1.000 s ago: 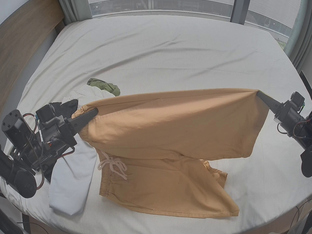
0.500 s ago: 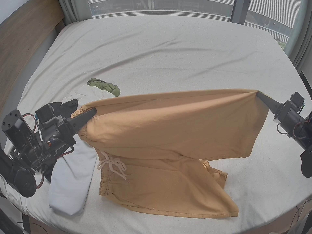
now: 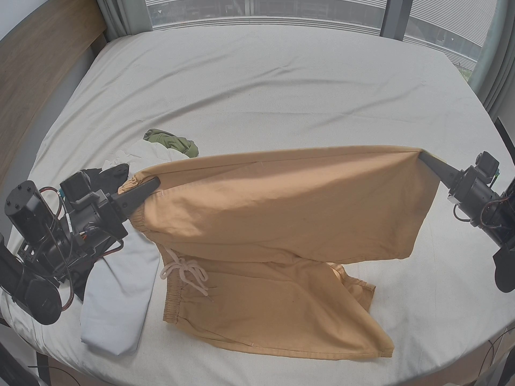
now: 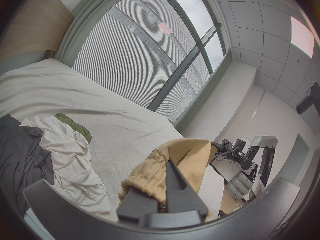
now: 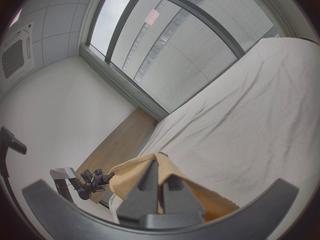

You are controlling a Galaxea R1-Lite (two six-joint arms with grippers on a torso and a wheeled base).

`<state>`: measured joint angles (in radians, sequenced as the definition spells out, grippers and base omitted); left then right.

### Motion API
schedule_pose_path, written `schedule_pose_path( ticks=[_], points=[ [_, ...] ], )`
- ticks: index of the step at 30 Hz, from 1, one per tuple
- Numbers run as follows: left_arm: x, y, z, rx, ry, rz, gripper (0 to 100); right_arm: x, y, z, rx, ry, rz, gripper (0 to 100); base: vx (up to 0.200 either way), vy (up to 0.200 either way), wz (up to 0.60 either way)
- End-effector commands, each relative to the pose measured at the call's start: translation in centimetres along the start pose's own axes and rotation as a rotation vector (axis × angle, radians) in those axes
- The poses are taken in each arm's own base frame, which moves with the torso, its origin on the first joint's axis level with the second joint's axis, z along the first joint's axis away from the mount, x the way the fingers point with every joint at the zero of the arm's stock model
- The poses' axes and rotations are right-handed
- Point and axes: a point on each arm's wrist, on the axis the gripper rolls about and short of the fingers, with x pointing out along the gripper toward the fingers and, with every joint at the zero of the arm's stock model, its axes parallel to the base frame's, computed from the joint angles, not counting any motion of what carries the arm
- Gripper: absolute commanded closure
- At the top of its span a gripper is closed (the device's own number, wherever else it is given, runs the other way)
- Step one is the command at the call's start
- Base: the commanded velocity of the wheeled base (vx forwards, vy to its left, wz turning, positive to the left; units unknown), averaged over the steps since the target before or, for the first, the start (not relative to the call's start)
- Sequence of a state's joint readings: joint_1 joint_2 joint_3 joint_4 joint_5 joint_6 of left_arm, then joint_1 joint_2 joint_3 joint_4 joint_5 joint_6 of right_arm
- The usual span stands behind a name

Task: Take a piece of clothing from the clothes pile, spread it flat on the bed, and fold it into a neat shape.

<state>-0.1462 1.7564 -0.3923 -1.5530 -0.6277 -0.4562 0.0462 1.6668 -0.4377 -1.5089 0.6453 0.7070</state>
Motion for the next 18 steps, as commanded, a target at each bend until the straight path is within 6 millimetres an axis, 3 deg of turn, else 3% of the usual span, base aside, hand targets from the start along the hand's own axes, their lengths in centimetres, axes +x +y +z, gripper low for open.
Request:
schedule_pose_path(
  ticks=[1,18],
  points=[
    [0.9,1.2,-0.5,-0.013,0.009,0.017,100,0.7,-0.9,-0.2,0.010,0.011,-0.009,100,0.000,0.000,0.00],
    [4.4,4.6,-1.7,-0.021,-0.014,0.074,100,2.9,-4.3,-0.7,0.037,0.031,-0.050,100,0.000,0.000,0.00]
  ],
)
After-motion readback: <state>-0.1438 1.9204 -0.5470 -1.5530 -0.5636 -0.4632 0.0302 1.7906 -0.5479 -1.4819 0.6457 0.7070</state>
